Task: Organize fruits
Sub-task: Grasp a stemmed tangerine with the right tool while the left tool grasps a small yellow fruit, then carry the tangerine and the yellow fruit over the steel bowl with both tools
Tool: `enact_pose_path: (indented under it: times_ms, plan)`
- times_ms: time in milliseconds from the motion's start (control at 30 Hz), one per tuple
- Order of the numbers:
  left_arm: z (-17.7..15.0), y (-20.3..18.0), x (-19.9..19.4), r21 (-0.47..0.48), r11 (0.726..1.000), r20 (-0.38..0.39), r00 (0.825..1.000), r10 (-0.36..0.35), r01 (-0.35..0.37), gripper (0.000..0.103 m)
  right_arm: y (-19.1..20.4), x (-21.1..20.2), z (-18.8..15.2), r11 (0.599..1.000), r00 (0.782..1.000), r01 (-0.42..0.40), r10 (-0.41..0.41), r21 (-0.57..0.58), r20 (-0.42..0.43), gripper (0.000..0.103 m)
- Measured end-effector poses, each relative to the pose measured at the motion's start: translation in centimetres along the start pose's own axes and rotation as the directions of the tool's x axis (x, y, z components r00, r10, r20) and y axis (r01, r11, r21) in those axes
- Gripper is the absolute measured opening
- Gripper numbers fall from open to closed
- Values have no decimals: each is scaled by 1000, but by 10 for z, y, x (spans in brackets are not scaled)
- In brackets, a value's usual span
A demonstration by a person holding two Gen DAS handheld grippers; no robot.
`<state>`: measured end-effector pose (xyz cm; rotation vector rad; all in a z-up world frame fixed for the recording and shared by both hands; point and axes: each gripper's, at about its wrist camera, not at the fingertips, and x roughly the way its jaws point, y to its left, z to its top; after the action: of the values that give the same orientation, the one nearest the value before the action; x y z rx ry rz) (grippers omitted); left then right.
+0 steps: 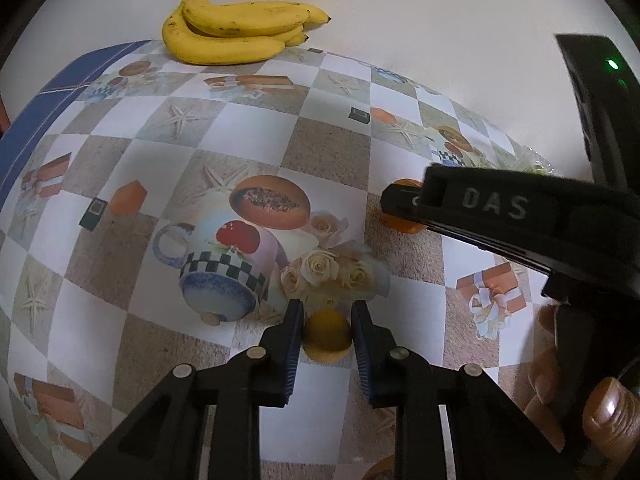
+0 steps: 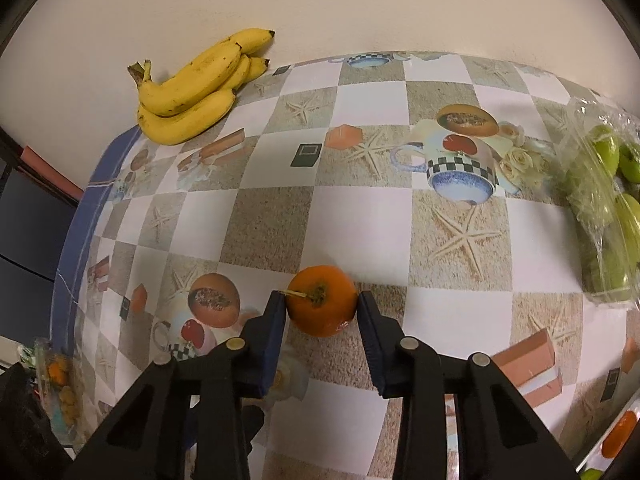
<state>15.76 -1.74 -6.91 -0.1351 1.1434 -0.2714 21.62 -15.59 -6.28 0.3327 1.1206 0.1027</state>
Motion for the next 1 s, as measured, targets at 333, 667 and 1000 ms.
enact_pose_path:
  times_ms: [333, 667, 1000]
  plan:
    - [-14, 8, -36, -67, 996, -9, 998, 62, -62, 26, -4, -40, -35, 999, 1000, 14, -14, 33, -5, 38]
    - [-40, -4, -84, -71, 994, 19, 996, 82, -81, 26, -10, -94, -83, 997, 999, 39, -39, 70, 7, 38]
    - [-66, -30, -110, -56, 994, 26, 995, 94, -92, 26, -23, -124, -129, 992, 996, 89, -89, 87, -5, 38]
